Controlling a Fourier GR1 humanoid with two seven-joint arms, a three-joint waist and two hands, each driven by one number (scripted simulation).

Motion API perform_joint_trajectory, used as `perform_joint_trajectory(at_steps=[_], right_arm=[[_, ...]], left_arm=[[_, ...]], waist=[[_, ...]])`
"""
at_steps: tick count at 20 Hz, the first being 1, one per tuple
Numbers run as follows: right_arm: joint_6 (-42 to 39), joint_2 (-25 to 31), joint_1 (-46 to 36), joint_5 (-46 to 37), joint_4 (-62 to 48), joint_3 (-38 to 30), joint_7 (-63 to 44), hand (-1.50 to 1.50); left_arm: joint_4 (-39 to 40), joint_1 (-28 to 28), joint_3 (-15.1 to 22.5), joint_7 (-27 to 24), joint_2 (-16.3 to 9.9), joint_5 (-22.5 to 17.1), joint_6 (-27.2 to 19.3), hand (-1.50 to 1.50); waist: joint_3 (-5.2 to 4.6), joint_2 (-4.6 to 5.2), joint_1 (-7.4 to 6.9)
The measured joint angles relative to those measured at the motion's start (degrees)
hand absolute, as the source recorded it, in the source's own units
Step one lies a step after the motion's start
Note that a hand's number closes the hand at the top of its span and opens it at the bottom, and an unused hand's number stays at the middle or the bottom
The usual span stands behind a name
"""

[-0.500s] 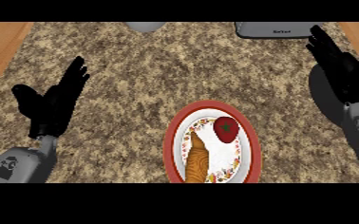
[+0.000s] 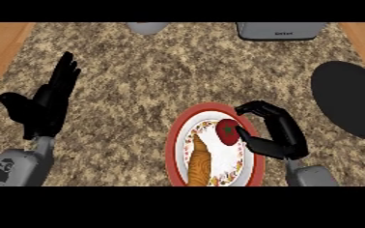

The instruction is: Pick the croissant from the plate and place it in the pan

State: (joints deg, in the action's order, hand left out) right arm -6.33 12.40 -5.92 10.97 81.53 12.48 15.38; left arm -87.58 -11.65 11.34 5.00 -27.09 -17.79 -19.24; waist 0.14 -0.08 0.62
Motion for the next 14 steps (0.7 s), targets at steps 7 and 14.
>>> perform_joint_trajectory(at_steps=[7,14], right_arm=[[6.01,4.24,17.45,-7.39,8.93,-2.18,16.78,-1.5],[1.23,18.08,23.46,-11.28,22.37,-5.87,10.27,-1.5]], left_arm=[[1.44,0.14,-1.94,-2.24,0.45,0.14,0.77,0.0],[2.95,0.55,-2.84,-3.88,1.18,0.38,2.42,0.0]], waist=[[-0.14,-0.18,1.1],[-0.25,-0.14,0.54]])
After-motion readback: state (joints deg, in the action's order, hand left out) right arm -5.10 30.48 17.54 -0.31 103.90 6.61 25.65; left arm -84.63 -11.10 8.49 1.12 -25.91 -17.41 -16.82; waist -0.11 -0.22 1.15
